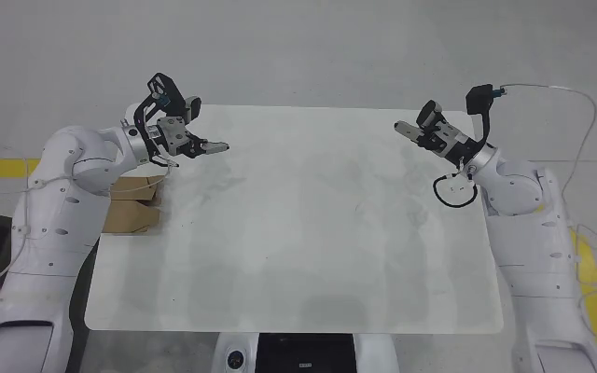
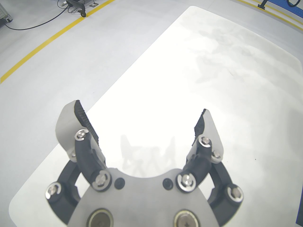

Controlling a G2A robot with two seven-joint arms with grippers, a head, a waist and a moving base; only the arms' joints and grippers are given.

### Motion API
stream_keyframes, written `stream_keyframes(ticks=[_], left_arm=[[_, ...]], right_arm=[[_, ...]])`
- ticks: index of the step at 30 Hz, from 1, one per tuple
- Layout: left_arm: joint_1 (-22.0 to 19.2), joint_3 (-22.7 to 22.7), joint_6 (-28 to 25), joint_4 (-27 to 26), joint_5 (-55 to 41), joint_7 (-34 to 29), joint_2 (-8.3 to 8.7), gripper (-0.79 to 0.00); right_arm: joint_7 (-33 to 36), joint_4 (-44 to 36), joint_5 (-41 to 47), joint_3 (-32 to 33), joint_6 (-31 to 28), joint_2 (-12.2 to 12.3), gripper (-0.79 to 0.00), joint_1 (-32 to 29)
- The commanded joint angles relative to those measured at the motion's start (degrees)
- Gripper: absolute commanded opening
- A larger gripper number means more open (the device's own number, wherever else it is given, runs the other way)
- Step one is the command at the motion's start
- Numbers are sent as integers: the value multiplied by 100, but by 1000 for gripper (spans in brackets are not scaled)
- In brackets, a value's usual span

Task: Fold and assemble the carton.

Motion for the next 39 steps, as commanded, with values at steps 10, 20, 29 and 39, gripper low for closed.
stream_keyframes(ticks=[10, 20, 29, 39], left_arm=[[245, -149, 1093, -46, -2479, -949, -6, 0], [518, -1113, 2456, 161, -5248, -2837, 215, 0], [912, -1890, 2617, 281, -5694, -2673, 350, 0], [1719, -2983, 2960, 652, -5153, -2225, 558, 0]], right_arm=[[0, 0, 0, 0, 0, 0, 0, 0], [0, 0, 0, 0, 0, 0, 0, 0], [0, 0, 0, 0, 0, 0, 0, 0], [0, 0, 0, 0, 0, 0, 0, 0]])
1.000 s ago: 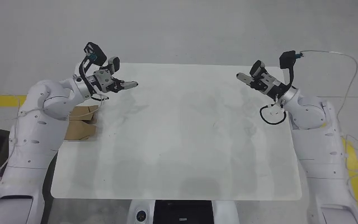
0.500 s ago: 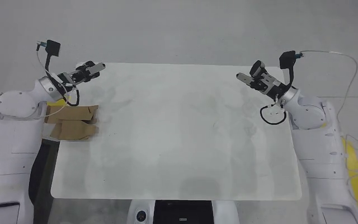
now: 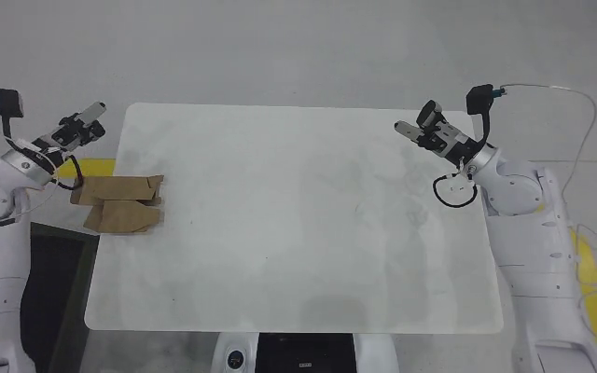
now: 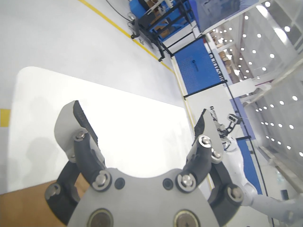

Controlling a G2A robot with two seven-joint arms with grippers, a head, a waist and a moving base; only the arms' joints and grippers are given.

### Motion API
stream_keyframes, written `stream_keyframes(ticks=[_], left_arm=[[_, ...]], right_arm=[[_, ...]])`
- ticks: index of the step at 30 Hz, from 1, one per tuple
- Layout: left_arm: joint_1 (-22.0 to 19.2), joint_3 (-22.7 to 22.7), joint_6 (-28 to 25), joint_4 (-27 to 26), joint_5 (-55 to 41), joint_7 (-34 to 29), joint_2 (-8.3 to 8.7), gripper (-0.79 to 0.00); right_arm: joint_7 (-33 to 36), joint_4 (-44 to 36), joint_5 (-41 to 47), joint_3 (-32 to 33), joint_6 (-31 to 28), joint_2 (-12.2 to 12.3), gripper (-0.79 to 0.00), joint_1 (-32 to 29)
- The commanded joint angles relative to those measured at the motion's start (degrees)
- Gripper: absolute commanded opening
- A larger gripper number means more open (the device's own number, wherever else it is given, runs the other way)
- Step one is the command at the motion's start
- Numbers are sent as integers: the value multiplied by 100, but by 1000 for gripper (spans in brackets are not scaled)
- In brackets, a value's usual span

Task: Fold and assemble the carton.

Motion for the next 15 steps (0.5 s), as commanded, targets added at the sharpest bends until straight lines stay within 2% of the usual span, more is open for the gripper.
stream_keyframes(ticks=[1, 9, 15], left_arm=[[236, -251, 53, 38, -92, 42, 33, 0], [1011, -1130, 470, 220, -264, 342, 121, 0], [1422, -1493, 720, 347, -349, 502, 139, 0]], right_arm=[[0, 0, 0, 0, 0, 0, 0, 0], [0, 0, 0, 0, 0, 0, 0, 0], [0, 0, 0, 0, 0, 0, 0, 0]])
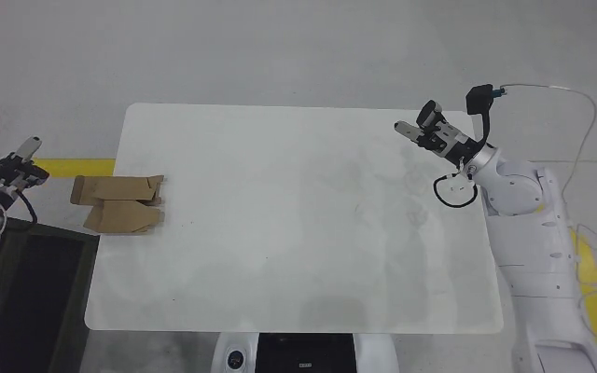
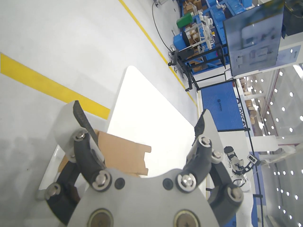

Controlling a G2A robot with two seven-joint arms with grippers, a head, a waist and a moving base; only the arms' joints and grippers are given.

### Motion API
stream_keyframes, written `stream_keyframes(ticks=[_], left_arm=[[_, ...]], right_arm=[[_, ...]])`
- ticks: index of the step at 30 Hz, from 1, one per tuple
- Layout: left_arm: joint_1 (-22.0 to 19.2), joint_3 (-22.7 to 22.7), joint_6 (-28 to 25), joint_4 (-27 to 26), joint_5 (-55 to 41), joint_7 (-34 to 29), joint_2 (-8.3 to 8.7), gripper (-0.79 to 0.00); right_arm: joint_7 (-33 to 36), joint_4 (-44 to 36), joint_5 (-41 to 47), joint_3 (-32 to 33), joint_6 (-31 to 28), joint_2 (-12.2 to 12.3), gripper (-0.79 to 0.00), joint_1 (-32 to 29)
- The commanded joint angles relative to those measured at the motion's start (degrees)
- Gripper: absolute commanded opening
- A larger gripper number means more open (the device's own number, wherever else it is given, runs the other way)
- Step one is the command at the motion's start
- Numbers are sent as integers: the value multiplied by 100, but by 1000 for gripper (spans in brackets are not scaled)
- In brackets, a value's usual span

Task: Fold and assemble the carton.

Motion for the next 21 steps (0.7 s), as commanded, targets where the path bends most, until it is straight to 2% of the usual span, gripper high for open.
stream_keyframes(ticks=[1, 13, 21], left_arm=[[140, -45, 16, 46, 23, 86, -6, 0], [534, 305, 619, 414, -806, 781, -227, 0], [596, 577, 782, 646, -997, 782, -320, 0]], right_arm=[[0, 0, 0, 0, 0, 0, 0, 0], [0, 0, 0, 0, 0, 0, 0, 0], [0, 0, 0, 0, 0, 0, 0, 0]])
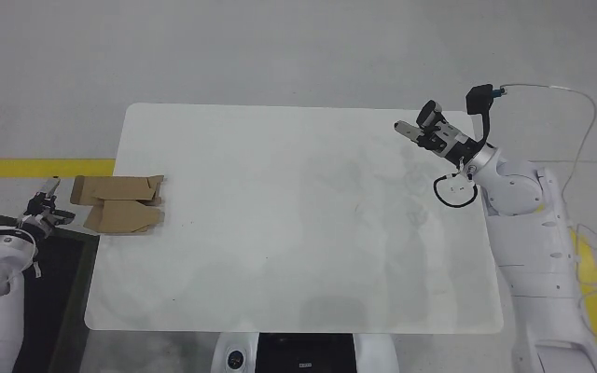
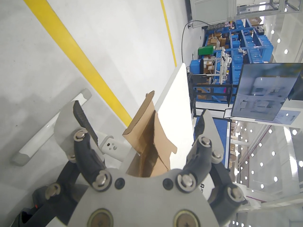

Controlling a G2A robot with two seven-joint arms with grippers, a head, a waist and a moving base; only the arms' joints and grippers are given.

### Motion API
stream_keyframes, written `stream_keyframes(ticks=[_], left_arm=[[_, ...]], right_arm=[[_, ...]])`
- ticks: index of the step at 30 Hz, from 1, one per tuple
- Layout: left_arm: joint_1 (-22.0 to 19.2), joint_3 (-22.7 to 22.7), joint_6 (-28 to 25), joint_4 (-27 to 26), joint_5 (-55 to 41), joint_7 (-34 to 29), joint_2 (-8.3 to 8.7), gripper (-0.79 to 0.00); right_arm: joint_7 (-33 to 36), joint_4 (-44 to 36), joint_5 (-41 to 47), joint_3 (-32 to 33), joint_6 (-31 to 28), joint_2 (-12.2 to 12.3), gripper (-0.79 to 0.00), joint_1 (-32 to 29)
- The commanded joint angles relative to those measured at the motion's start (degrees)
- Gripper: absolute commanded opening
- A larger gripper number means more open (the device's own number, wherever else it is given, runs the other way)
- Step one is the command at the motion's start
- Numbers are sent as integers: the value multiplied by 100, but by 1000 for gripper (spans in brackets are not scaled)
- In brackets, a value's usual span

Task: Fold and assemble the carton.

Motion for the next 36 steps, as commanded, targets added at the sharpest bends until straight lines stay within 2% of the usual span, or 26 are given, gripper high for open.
stream_keyframes(ticks=[1, 14, 15, 16, 17, 18, 28, 36], left_arm=[[2, 96, -46, 83, -117, 1, -37, 0], [-497, 531, -318, 633, -503, -312, -167, 0], [-548, 571, -349, 678, -496, -319, -176, -46], [-597, 602, -369, 729, -485, -315, -183, -403], [-641, 629, -390, 775, -461, -314, -187, -625], [-683, 651, -426, 816, -430, -305, -190, -785], [-1047, 730, -781, 1174, -580, -387, -232, -785], [-1328, 633, -1150, 1031, -769, -688, -215, -785]], right_arm=[[0, 0, 0, 0, 0, 0, 0, 0], [0, 0, 0, 0, 0, 0, 0, 0], [0, 0, 0, 0, 0, 0, 0, 0], [0, 0, 0, 0, 0, 0, 0, 0], [0, 0, 0, 0, 0, 0, 0, 0], [0, 0, 0, 0, 0, 0, 0, 0], [0, 0, 0, 0, 0, 0, 0, 0], [0, 0, 0, 0, 0, 0, 0, 0]])
